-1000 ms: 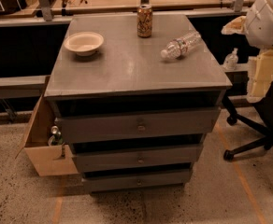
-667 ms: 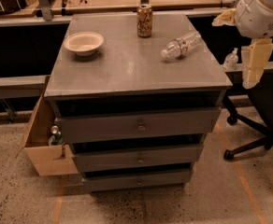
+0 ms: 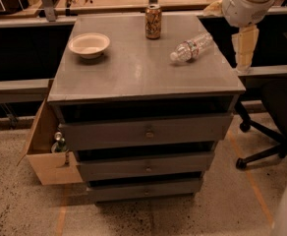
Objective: Move water bottle near paper bowl
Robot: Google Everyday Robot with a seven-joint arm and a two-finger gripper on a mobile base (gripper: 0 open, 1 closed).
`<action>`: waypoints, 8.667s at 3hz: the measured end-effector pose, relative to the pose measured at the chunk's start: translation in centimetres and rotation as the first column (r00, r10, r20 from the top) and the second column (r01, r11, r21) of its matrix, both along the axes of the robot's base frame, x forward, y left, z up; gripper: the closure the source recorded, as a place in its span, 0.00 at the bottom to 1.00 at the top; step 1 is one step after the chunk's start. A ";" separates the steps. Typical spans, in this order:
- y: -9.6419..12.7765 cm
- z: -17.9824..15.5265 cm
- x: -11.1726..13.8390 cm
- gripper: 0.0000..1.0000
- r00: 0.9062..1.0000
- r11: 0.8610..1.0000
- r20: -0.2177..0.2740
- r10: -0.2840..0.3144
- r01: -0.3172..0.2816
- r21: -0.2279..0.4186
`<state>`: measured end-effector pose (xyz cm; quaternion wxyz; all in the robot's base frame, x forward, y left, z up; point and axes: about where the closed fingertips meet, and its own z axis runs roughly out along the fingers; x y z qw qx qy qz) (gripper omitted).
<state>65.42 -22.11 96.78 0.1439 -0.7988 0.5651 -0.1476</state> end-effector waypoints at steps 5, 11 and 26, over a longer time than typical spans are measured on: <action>-3.0 -4.3 6.4 0.00 0.997 0.976 -0.061 0.048 -0.059 -0.210; 1.7 -10.3 15.0 0.42 0.958 0.909 -0.097 0.272 -0.288 -0.302; 25.6 -2.0 9.7 1.00 0.816 0.805 0.380 0.436 -0.543 0.241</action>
Offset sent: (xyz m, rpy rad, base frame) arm 0.0111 0.0006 -0.0173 -0.1252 0.0129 0.0956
